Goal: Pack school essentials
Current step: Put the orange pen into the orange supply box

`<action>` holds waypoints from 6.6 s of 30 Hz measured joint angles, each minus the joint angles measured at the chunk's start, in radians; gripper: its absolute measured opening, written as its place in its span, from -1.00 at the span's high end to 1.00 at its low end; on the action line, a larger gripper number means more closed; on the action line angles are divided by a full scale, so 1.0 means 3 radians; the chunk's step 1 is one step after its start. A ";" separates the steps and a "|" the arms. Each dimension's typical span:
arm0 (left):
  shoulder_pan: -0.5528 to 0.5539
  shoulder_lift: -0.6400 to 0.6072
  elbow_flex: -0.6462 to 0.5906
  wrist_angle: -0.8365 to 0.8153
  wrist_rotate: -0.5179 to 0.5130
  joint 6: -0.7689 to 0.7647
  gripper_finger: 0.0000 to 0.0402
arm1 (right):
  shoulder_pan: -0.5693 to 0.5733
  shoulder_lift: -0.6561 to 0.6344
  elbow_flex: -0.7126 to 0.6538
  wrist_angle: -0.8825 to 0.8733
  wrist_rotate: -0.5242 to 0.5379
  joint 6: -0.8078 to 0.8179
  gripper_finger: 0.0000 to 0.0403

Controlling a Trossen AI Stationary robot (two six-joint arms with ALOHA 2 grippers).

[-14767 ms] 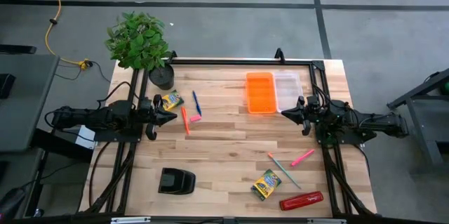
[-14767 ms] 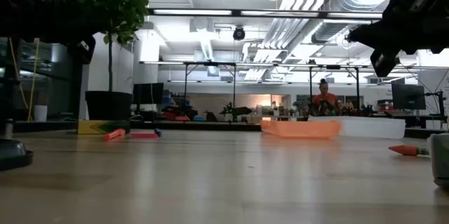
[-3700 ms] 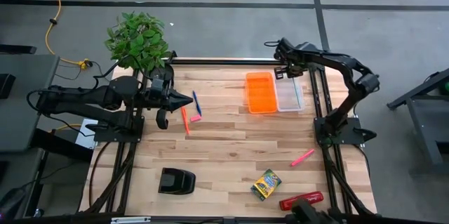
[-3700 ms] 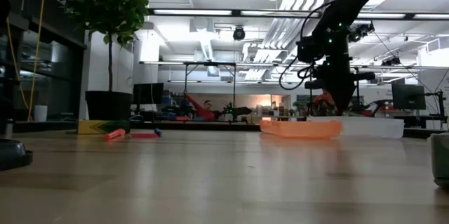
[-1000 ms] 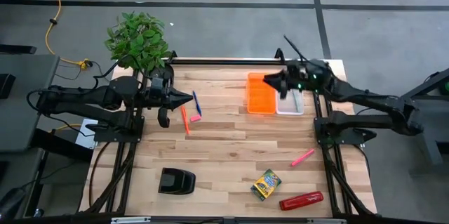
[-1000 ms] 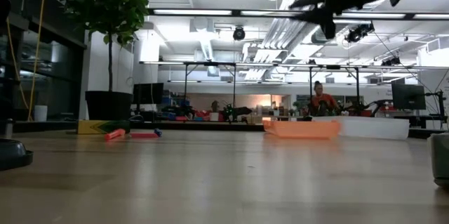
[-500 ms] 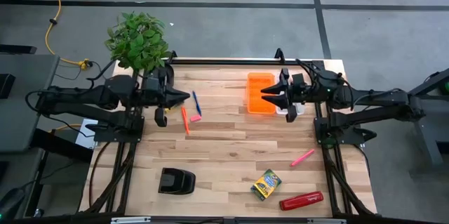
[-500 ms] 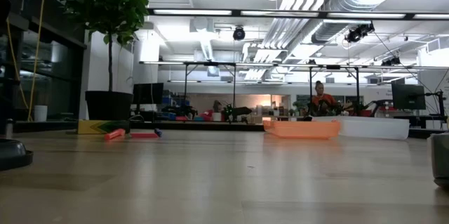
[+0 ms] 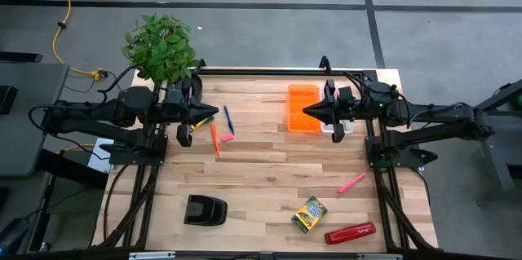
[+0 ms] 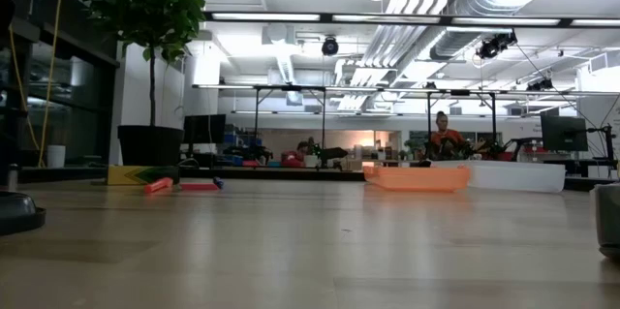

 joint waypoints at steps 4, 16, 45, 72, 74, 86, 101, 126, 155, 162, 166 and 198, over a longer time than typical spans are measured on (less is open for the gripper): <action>0.0000 0.0000 0.0000 0.0000 0.0000 0.0008 1.00 | -0.0001 0.0000 0.0000 -0.0001 -0.0001 -0.0006 0.99; 0.0000 0.0001 0.0000 -0.0078 -0.0094 0.0052 1.00 | -0.0001 0.0000 0.0000 -0.0006 -0.0023 0.0079 1.00; -0.0001 0.1630 -0.0388 -0.2353 -0.0834 -0.3683 0.11 | -0.0005 0.0000 0.0000 -0.0146 -0.0020 0.0169 1.00; -0.0001 0.2696 -0.0376 -0.1837 -0.0595 -0.4727 0.24 | -0.0010 0.0001 0.0000 -0.0229 -0.0018 0.0174 1.00; -0.0001 0.2688 -0.0378 -0.1851 -0.0595 -0.4708 0.36 | -0.0010 0.0001 0.0000 -0.0228 -0.0017 0.0172 1.00; 0.0001 0.2580 -0.0384 -0.2058 -0.0498 -0.4303 0.89 | -0.0010 0.0001 0.0000 -0.0277 -0.0016 0.0171 1.00; -0.0032 0.1054 -0.0375 -0.2404 -0.0604 -0.3380 0.97 | -0.0010 0.0009 0.0000 -0.0282 0.0051 0.0322 1.00; 0.0159 0.0846 0.0030 0.0556 0.0474 -0.1787 0.97 | 0.0165 0.1315 0.0402 0.1247 -0.0038 0.1172 0.65; 0.0083 0.1510 0.0397 0.1313 -0.0084 -0.1092 0.97 | 0.0108 0.1829 0.1105 0.1160 -0.0014 0.1285 0.03; 0.0094 0.1546 0.0398 0.1390 -0.0065 -0.1175 0.97 | 0.0107 0.1829 0.1104 0.1140 -0.0036 0.1234 0.07; 0.0093 0.1546 0.0398 0.1378 -0.0062 -0.1218 0.97 | 0.0107 0.1829 0.1104 0.1123 -0.0036 0.1214 0.25; 0.0304 0.1274 0.0397 0.0605 0.0537 -0.1235 0.29 | 0.0006 0.1717 0.1104 0.0748 -0.0256 0.1153 0.90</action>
